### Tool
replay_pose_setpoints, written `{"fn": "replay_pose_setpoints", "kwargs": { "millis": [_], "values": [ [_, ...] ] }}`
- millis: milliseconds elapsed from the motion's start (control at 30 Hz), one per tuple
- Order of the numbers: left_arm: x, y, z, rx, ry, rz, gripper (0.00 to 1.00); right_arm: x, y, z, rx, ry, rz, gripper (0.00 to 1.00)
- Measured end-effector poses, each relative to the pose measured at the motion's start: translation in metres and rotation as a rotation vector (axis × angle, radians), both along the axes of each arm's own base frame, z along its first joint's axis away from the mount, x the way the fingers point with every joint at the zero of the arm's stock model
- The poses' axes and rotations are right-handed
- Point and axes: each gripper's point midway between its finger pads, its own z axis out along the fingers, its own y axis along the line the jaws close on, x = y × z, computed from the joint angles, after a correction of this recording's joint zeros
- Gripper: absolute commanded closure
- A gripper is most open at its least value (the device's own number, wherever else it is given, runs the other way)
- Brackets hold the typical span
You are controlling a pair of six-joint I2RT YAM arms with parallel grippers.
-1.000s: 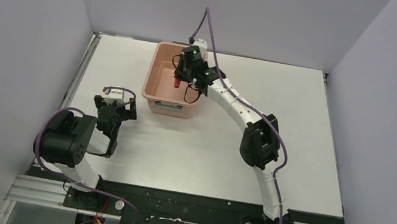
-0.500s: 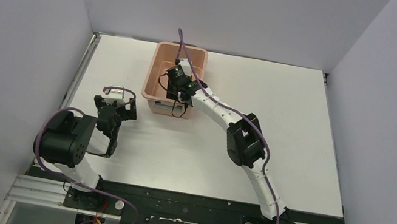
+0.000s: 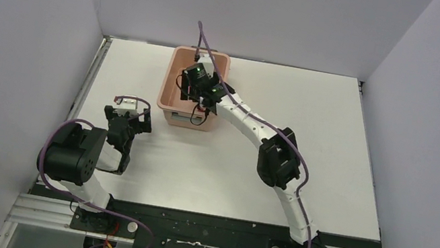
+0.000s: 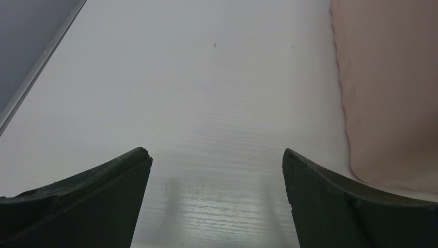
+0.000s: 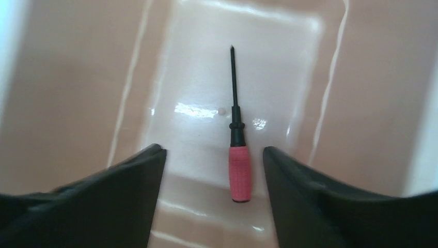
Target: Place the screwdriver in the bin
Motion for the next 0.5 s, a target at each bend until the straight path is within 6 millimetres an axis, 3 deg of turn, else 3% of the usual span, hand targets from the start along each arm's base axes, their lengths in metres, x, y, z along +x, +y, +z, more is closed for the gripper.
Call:
{"fn": "replay_pose_setpoints", "kwargs": {
  "millis": [33, 100, 200, 300, 400, 500],
  "values": [
    [0.000, 0.000, 0.000, 0.000, 0.000, 0.000, 0.03, -0.001, 0.001, 0.017, 0.012, -0.022, 0.010, 0.01],
    [0.000, 0.000, 0.000, 0.000, 0.000, 0.000, 0.03, -0.004, 0.002, 0.051, 0.029, -0.071, 0.046, 0.00],
    [0.000, 0.000, 0.000, 0.000, 0.000, 0.000, 0.03, -0.010, -0.005, 0.128, 0.084, -0.193, 0.095, 0.00],
    [0.000, 0.000, 0.000, 0.000, 0.000, 0.000, 0.03, -0.026, -0.027, 0.202, 0.134, -0.328, 0.123, 0.00],
    [0.000, 0.000, 0.000, 0.000, 0.000, 0.000, 0.03, -0.050, -0.072, 0.257, 0.162, -0.474, 0.122, 0.00],
    [0.000, 0.000, 0.000, 0.000, 0.000, 0.000, 0.03, -0.065, -0.126, 0.272, 0.156, -0.578, 0.083, 0.00]
  ]
}}
